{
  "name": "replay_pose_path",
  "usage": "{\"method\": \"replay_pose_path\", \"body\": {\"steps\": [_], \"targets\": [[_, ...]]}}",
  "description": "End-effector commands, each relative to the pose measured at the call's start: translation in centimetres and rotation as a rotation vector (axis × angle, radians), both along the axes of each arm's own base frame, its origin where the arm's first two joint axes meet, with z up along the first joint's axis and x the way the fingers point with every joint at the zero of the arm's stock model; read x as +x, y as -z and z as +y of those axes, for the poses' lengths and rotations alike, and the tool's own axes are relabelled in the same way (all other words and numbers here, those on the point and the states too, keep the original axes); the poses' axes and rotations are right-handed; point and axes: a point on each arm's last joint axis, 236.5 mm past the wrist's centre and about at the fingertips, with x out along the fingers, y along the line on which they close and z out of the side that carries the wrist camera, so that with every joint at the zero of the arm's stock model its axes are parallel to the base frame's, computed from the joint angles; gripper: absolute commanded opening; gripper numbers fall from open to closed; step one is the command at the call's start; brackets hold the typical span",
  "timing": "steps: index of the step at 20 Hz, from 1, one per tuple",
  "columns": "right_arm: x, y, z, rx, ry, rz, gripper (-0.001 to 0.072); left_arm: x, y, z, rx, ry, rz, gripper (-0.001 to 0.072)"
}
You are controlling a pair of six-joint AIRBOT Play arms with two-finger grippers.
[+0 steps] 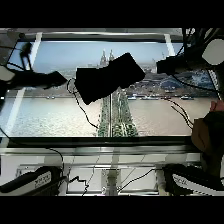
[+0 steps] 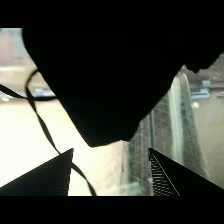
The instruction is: Fold the clothes and pants, and hang the long-sleeved shirts on hangers.
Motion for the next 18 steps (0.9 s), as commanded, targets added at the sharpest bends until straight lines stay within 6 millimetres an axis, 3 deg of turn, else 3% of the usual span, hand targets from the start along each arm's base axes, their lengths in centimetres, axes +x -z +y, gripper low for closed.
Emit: {"method": "replay_pose_path", "body": {"steps": [1,3,4,5,8,12,18], "targets": [[0.7,-0.5,0.1,0.006,-0.001,-0.035,0.001,-0.6,7.2,-6.3,-0.203,-0.015,0.198,0.0539],[0.9,-0.7,-0.1,-0.004,0.004,-0.049,0.001,-1.2,11.0,-8.6,-0.186,-0.02,0.244,0.0548],[0.9,-0.7,-0.2,-0.006,0.005,-0.05,0.001,-1.4,12.6,-9.6,-0.172,-0.022,0.256,0.0601],[0.9,-0.7,-0.2,-0.007,0.005,-0.05,0.001,-1.4,13.7,-10.3,-0.163,-0.034,0.263,0.0711],[1.0,-0.7,-0.2,-0.006,0.005,-0.052,0.001,-0.2,15.6,-11.4,-0.171,-0.139,0.276,0.0703],[1.0,-0.8,-0.2,-0.006,0.005,-0.055,0.001,0.0,16.3,-11.6,-0.221,-0.256,0.346,0.0701],[1.0,-0.8,-0.2,-0.006,0.005,-0.054,0.001,4.5,15.2,-9.2,-0.323,-0.536,0.268,0.0701]]}}
